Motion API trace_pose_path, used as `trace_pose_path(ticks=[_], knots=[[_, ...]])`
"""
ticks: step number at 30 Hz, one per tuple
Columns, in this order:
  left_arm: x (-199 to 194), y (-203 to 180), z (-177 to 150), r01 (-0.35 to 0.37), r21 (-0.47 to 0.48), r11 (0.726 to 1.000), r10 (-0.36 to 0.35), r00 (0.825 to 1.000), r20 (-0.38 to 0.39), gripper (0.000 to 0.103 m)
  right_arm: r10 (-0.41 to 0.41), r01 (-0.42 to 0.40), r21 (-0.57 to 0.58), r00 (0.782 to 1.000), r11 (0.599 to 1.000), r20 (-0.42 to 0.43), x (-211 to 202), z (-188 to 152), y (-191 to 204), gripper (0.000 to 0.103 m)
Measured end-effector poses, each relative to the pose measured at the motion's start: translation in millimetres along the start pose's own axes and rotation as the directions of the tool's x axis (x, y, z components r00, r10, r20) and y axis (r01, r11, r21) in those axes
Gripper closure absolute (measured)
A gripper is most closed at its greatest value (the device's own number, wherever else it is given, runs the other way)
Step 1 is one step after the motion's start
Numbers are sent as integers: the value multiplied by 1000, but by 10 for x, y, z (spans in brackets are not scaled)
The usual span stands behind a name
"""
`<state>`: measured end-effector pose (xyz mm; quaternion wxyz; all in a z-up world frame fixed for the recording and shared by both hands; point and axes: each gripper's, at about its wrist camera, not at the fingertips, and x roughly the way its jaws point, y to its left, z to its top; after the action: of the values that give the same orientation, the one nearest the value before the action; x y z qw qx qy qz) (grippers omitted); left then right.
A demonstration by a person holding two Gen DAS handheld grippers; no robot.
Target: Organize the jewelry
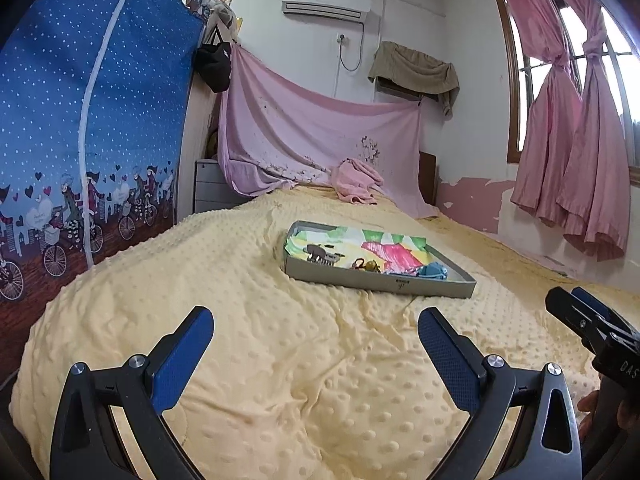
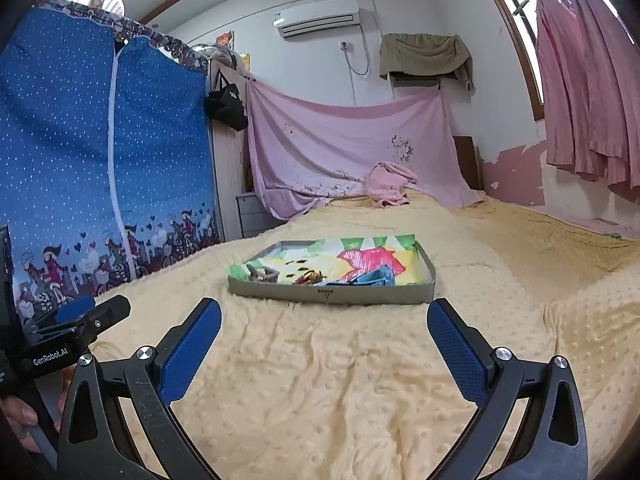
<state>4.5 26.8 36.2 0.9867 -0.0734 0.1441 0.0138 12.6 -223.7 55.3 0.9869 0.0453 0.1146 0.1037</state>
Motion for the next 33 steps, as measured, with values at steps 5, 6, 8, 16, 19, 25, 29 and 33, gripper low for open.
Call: trace_pose_path(ticks=[5,6,8,16,19,25,29,33], knots=[[-8,-37,-20,-5,16,1000,5,1000,-3,0,-5,5,1,1000,1000,-16,53,-23,8,2],[-12,-36,-17,-6,16,1000,6,1000,-2,0,-7,7,2,1000,1000,-17,56,-28,6,2],[-13,-34,-13,-6,13,1000,6,1000,-2,0,-7,7,2,1000,1000,-20,63,-34,16,2],[-21,-21,0,-10,-1,1000,10,1000,-4,0,-10,10,-2,1000,1000,-26,90,-26,65,2],[-18,-25,2,-12,3,1000,12,1000,-2,0,-11,11,-6,1000,1000,-25,94,-29,69,2],[-18,-25,2,-10,7,1000,11,1000,-5,0,-11,11,-6,1000,1000,-26,99,-33,78,2],[-19,-25,-1,-13,5,1000,13,1000,-3,0,-12,12,-9,1000,1000,-26,98,-33,82,2],[-16,-18,-4,-14,3,1000,14,1000,-7,0,-12,11,-9,1000,1000,-26,99,-33,85,2]])
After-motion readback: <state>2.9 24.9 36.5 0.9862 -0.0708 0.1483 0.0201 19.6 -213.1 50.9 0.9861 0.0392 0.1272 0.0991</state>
